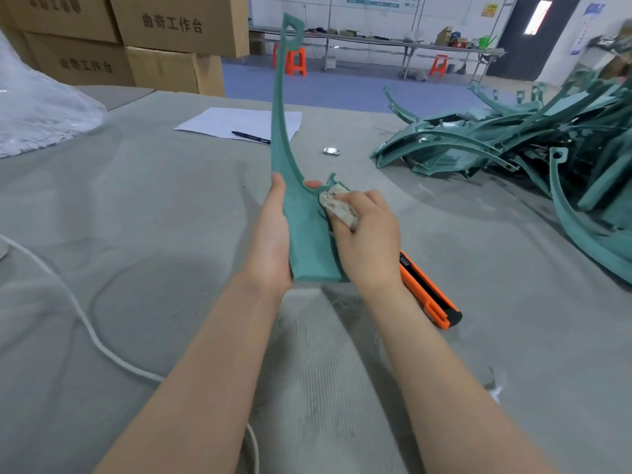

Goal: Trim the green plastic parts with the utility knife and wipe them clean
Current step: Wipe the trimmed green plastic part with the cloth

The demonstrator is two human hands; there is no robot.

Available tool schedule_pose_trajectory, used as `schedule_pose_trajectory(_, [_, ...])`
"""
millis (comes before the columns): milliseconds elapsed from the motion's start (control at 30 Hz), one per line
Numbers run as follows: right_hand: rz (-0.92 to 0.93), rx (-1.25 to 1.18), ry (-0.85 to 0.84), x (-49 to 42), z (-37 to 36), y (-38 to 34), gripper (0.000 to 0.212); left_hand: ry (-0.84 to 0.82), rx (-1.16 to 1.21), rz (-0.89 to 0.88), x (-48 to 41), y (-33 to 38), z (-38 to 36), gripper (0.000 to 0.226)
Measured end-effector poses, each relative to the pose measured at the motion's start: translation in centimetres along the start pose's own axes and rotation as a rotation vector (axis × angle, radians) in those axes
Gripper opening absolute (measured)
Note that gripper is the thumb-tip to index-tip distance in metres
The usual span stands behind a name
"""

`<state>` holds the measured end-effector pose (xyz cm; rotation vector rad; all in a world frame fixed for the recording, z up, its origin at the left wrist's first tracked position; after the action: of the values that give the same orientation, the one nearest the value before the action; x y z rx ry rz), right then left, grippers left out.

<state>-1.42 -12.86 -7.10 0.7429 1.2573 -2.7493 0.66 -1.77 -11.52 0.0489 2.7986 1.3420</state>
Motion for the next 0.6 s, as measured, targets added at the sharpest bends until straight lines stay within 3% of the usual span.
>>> schedule_pose_trajectory(133, [0.168,-0.190,-0.091,1.2,-0.3,-2.9,0.019,0.028,0.046,-0.016,0.0,0.6,0.4,0.059])
schedule_pose_trajectory(233, [0.177,-0.287,0.039,1.2,1.4,-3.2,0.026,-0.004,0.026,-0.001,0.1,0.5,0.1,0.069])
schedule_pose_trajectory(333, [0.151,-0.124,0.092,0.7,2.1,-2.6,0.036,-0.018,-0.063,0.044,0.4,-0.1,-0.4,0.064])
schedule_pose_trajectory(433, [0.157,0.146,-0.066,0.3,0.3,-2.1,0.046,-0.027,-0.088,0.073,0.5,-0.5,-0.7,0.059])
schedule_pose_trajectory(500, [0.144,0.181,-0.105,-0.1,0.0,-1.6,0.041,-0.046,-0.103,0.079,0.7,-0.6,-1.0,0.060])
schedule_pose_trajectory(567, [0.136,0.169,-0.026,-0.6,0.8,-1.3,0.017,-0.051,-0.154,0.095,0.9,-0.9,-1.0,0.056])
schedule_pose_trajectory(600, [0.119,0.168,0.004,-0.7,1.2,-1.1,0.021,-0.053,-0.187,0.111,1.0,-1.1,-1.1,0.051])
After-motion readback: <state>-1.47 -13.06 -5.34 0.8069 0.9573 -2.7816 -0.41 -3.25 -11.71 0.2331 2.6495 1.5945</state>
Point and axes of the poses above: each hand's wrist, its own x-axis away from the middle knuckle, its own z-axis out of the back of the hand, y = z × x, the point moved 8 cm from there along -x, towards the middle knuckle, and after that the axes turned 6 degrees about -z, right-handed, at the moved point
